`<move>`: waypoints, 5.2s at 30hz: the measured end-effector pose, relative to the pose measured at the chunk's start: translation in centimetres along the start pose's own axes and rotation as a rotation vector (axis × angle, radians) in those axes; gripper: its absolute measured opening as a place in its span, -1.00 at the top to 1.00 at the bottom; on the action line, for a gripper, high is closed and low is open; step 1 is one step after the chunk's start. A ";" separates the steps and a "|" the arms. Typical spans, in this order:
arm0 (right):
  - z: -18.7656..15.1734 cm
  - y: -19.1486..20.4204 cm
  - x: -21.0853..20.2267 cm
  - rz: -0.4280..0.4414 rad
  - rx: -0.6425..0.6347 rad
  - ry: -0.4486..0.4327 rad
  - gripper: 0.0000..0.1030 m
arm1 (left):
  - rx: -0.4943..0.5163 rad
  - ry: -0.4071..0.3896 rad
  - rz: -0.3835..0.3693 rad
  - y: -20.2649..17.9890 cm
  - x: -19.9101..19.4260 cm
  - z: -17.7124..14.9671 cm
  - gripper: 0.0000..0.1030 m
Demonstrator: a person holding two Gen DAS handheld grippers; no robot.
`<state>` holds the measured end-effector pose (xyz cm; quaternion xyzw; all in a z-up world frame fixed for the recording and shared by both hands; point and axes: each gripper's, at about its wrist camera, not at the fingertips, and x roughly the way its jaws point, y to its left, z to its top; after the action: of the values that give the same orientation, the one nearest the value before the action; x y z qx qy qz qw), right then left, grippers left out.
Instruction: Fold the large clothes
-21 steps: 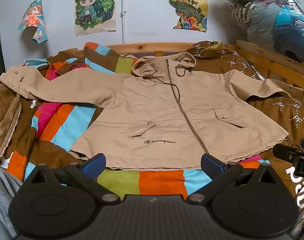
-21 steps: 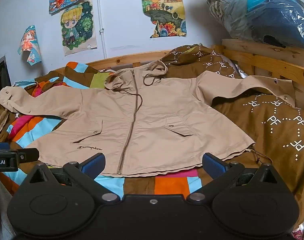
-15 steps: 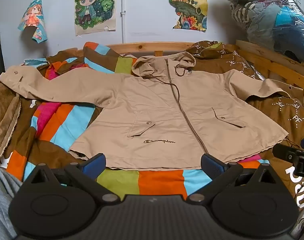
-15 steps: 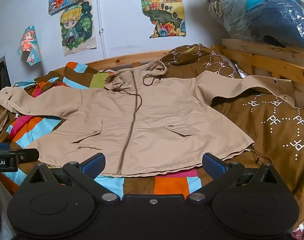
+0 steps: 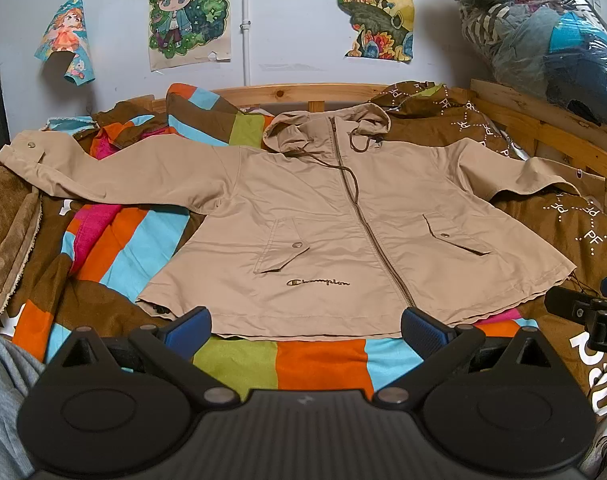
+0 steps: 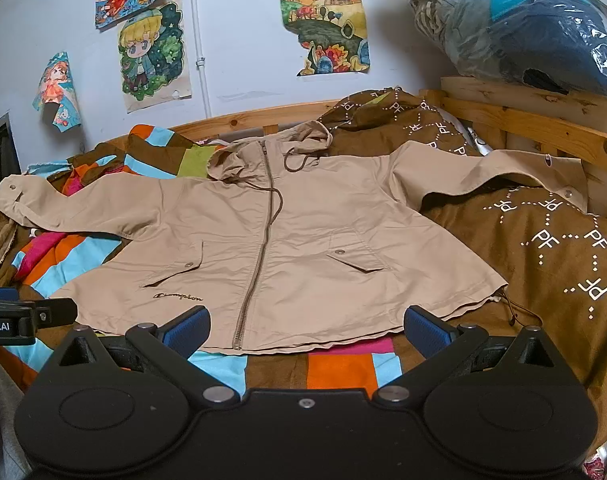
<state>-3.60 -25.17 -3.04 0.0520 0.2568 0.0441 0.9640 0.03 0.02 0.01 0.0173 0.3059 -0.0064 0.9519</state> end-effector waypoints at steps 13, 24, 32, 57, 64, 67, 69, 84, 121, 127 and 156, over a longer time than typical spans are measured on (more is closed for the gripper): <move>0.0 0.0 0.0 0.000 0.002 0.001 -0.99 | 0.000 0.000 -0.001 0.0 0.0 0.0 -0.99; -0.1 0.0 0.0 0.001 0.003 0.000 -0.99 | 0.000 0.000 -0.001 0.0 0.0 0.0 -0.99; -0.1 0.0 0.0 0.001 0.004 0.001 -0.99 | 0.000 0.000 -0.001 0.0 0.0 0.0 -0.99; -0.1 0.0 -0.1 0.002 0.006 0.002 -0.99 | 0.000 0.001 -0.001 0.0 0.0 0.0 -0.99; -0.1 -0.1 -0.1 0.002 0.007 0.003 -0.99 | 0.000 0.002 -0.001 0.0 0.0 0.0 -0.99; -0.1 0.1 -0.2 -0.003 0.007 0.002 -0.99 | -0.001 0.004 0.002 0.0 0.0 0.0 -0.99; 0.1 0.0 -0.1 -0.003 0.006 0.002 -0.99 | 0.000 0.008 0.004 0.1 1.1 -0.5 -0.99; 2.1 -0.6 1.4 -0.187 0.025 0.081 -0.99 | -0.015 0.182 0.005 0.7 3.3 1.6 -0.99; 11.9 -24.0 15.7 -0.551 -0.120 -0.017 -0.46 | 0.125 -0.126 -0.159 -2.9 21.1 7.5 -0.99; 13.7 -28.0 18.0 -0.322 0.378 -0.047 -0.31 | 0.159 -0.079 -0.167 -4.8 23.9 8.2 -0.99; 19.8 0.4 30.6 -0.373 -0.776 -0.303 0.95 | -0.194 0.020 0.004 6.9 26.1 15.3 -0.99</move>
<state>32.75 -22.85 -0.93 -0.3541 0.0822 -0.0455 0.9305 30.33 6.26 -2.59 -0.0745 0.3144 0.0251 0.9460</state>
